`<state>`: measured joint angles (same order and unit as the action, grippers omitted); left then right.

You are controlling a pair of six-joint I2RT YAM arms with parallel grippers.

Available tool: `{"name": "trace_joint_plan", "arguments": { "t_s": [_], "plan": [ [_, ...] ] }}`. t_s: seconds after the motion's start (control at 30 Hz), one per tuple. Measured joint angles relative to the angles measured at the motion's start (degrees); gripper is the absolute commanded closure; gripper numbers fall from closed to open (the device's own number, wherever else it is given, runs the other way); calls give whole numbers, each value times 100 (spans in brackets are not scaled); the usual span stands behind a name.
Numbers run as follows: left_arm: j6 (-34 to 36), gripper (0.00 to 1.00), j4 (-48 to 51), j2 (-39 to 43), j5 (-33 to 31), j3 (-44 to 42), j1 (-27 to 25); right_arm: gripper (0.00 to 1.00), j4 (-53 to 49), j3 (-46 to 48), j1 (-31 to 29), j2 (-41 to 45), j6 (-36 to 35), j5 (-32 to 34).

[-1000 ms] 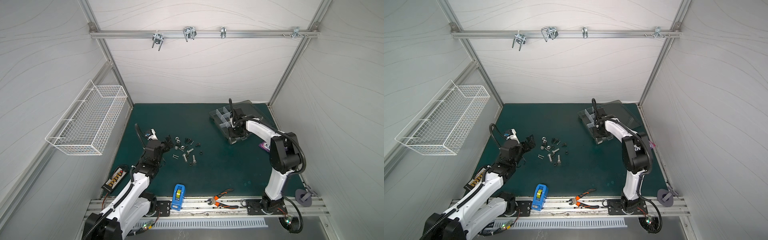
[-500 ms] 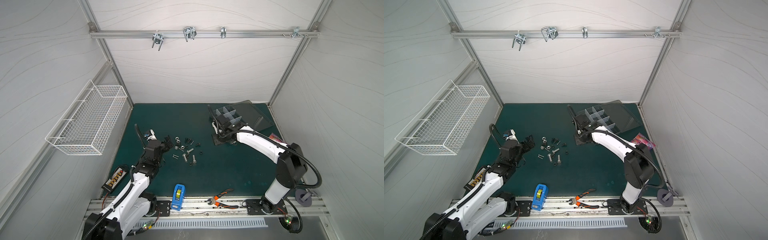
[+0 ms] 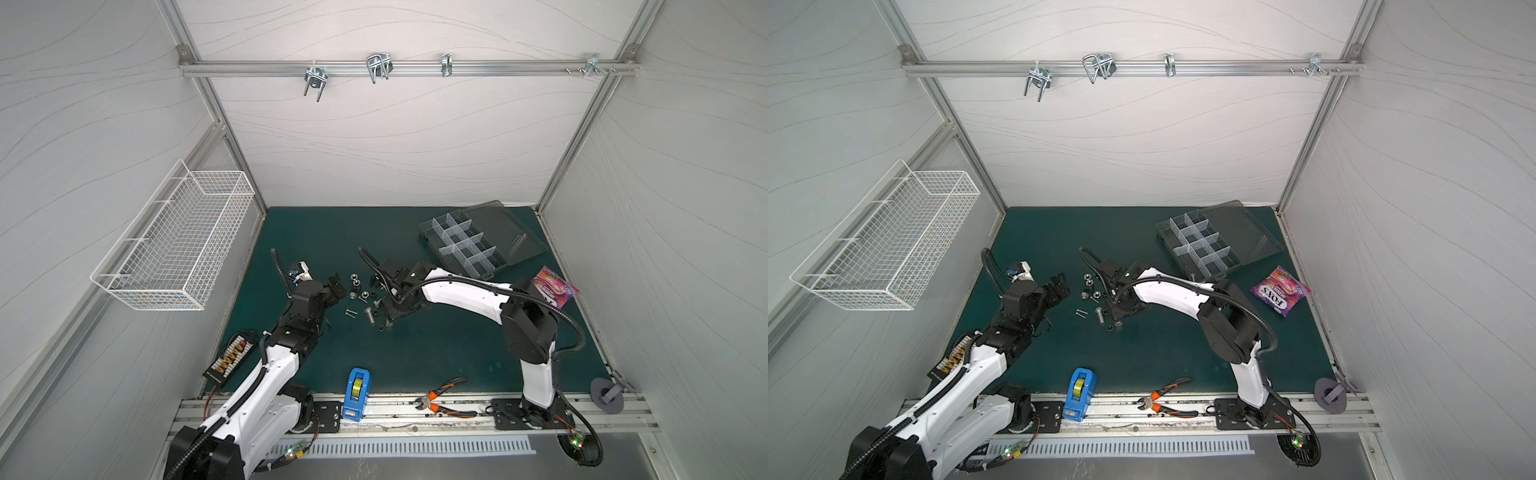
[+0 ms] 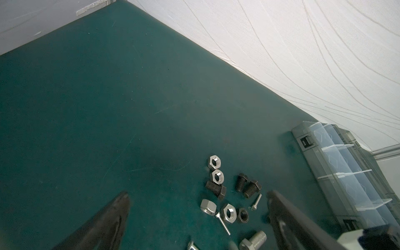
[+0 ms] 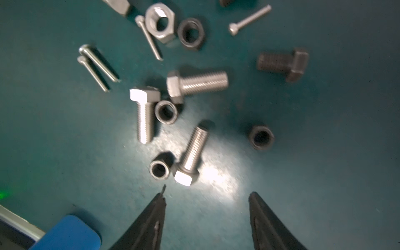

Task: Sort the screws and nuts into containers
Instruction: 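Move the right gripper back over the bolt and nut pile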

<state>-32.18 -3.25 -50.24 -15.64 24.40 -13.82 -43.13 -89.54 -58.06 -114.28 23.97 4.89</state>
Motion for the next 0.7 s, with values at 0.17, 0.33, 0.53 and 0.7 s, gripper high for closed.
{"name": "trace_joint_plan", "arguments": {
  "t_s": [0.17,0.33,0.53,0.7],
  "plan": [
    [0,0,2,0,-2,0,0,40,-9,-229,-22,-396,-28,-72],
    [-2,0,2,0,-2,0,0,45,-31,-240,-22,-608,-50,-96],
    [-2,0,2,0,-2,0,0,50,-31,-240,-22,-787,-61,-155],
    [-4,0,2,0,-2,0,0,57,-26,-240,-22,-802,-94,-157]
  ]
}}
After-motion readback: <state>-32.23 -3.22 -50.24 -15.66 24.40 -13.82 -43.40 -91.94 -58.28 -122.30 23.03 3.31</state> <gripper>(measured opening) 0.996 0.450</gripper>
